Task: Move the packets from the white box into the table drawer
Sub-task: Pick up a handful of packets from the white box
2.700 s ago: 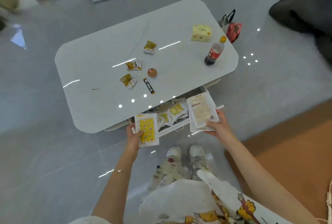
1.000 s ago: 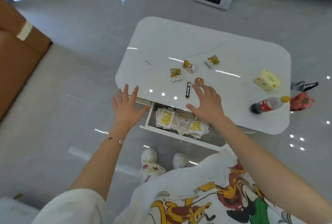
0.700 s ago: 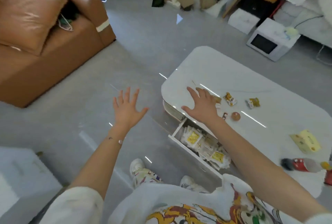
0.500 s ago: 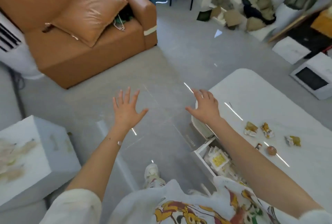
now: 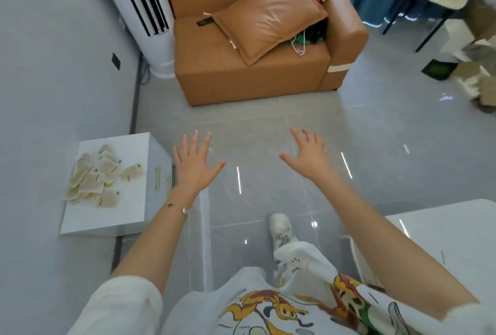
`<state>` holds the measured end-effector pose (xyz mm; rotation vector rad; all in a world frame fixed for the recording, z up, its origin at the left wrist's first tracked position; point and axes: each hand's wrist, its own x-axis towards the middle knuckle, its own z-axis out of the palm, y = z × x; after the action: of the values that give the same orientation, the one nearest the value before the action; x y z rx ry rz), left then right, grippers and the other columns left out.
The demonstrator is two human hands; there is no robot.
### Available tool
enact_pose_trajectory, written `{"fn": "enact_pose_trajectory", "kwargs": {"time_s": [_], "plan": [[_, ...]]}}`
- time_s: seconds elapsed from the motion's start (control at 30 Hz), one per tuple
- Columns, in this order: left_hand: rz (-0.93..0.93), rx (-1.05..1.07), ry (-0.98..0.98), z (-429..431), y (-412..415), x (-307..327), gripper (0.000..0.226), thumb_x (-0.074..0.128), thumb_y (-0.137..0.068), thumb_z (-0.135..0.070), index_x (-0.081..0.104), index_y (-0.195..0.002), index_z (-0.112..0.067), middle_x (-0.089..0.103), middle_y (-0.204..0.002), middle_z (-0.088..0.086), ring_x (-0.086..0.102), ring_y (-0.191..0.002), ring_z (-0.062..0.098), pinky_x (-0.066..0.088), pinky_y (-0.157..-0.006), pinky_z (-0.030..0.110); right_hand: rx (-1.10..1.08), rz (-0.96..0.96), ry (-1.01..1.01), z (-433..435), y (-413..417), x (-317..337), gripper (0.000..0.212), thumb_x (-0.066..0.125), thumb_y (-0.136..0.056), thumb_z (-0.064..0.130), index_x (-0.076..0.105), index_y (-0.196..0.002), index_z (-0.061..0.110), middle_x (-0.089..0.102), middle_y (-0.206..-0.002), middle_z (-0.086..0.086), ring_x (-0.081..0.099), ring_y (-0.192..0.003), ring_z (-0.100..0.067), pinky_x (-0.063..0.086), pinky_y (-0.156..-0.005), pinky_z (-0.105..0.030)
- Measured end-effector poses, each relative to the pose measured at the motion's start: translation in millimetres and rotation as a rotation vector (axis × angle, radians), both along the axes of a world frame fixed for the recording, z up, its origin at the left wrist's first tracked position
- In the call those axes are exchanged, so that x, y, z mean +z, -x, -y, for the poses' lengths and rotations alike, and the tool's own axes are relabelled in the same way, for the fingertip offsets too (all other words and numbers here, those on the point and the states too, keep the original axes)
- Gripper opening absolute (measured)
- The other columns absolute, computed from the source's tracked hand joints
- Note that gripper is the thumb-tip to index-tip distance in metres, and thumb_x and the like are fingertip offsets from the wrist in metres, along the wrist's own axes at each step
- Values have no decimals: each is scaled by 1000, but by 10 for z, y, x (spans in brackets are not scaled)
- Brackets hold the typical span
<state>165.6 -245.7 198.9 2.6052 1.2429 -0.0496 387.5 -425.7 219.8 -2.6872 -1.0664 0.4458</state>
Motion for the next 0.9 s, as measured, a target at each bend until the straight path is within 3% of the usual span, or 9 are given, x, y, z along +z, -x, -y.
{"fn": "enact_pose_trajectory", "kwargs": {"time_s": [0.53, 0.9], "plan": [[59, 678, 33, -1288, 75, -189, 84, 44, -85, -68, 12, -153, -31, 5, -162, 2, 0, -148, 30, 3, -117, 53, 619, 20, 58, -2754, -597, 12, 80, 56, -86, 55, 16, -152, 32, 21, -157, -8, 15, -145, -29, 21, -114, -45], [38, 1072, 65, -1816, 779, -312, 83, 43, -87, -67, 5, -153, -33, -3, -162, -1, -7, -148, 28, -5, -117, 51, 1011, -7, 78, -4440, 248, -20, 82, 58, -85, 54, 17, -152, 31, 23, -155, -7, 15, -144, -27, 21, -112, -46]]}}
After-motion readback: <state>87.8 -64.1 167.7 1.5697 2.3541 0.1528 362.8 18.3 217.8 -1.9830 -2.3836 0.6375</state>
